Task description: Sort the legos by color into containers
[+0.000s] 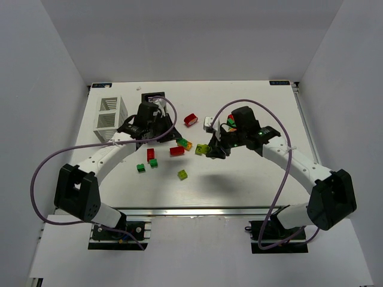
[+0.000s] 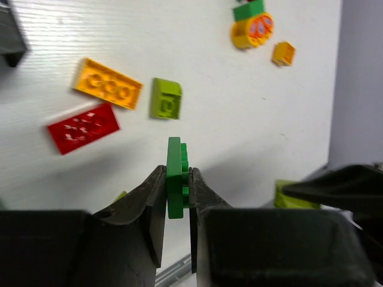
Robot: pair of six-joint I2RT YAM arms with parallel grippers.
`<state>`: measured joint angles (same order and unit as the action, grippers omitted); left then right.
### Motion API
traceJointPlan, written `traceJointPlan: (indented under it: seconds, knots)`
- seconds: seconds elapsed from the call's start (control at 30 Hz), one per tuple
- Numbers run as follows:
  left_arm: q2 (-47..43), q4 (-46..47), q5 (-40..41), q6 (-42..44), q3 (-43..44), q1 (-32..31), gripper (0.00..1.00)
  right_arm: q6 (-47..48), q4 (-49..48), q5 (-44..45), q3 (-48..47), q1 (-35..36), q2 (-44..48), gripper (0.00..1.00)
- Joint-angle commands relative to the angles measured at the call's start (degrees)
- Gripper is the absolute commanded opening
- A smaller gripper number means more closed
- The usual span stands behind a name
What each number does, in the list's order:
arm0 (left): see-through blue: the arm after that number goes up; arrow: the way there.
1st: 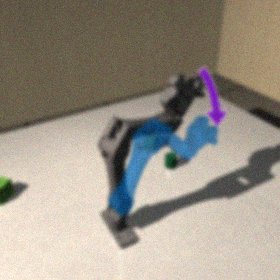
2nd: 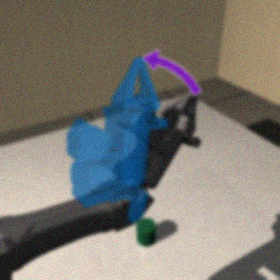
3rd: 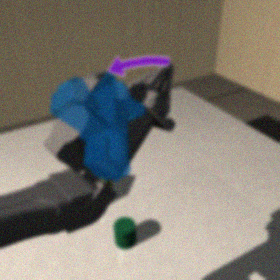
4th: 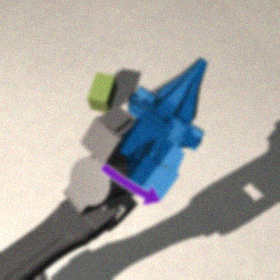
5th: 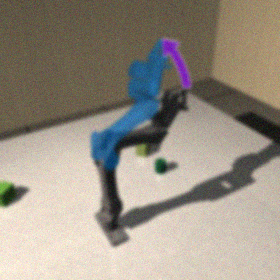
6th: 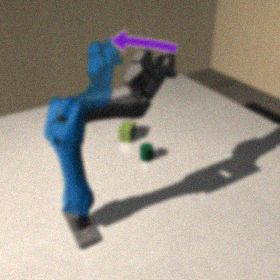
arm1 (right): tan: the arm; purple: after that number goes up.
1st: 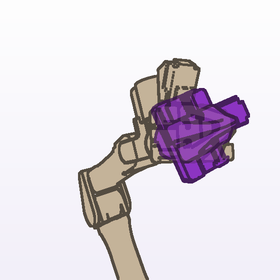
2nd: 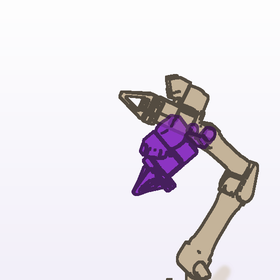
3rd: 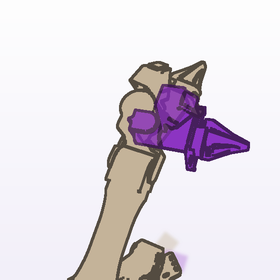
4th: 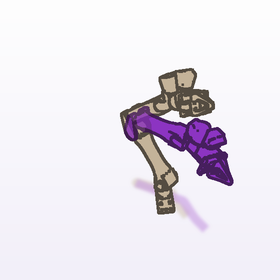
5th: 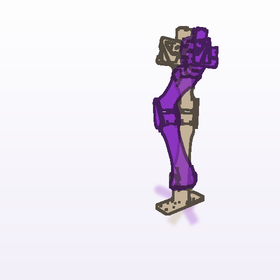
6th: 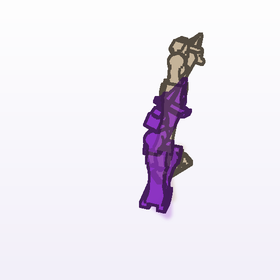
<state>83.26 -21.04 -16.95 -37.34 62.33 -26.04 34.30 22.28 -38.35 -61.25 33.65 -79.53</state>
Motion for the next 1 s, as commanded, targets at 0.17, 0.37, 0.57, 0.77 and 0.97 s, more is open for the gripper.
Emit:
traceJointPlan:
  seconds: [0.17,0.37,0.57,0.77,0.97]
  knots:
    - [1.02,-3.21,1.74,2.54,6.04,0.99,0.0,-2.84,-1.01,-2.96,0.26,-1.65,3.32,0.0]
    - [3.39,-8.13,6.82,4.73,19.66,4.06,0.0,-3.72,-2.51,-3.31,2.28,-2.62,4.2,0.0]
    - [7.51,-10.96,15.27,2.01,26.35,12.15,0.0,-4.86,-4.09,-3.05,3.51,-2.8,4.64,0.0]
    - [14.98,-10.61,19.94,1.57,31.36,16.46,0.0,-5.39,-5.23,-2.43,4.13,-2.97,4.99,0.0]
    - [21.14,-9.64,21.26,3.5,38.21,17.34,0.0,-5.39,-5.5,-2.34,4.65,-3.33,4.91,0.0]
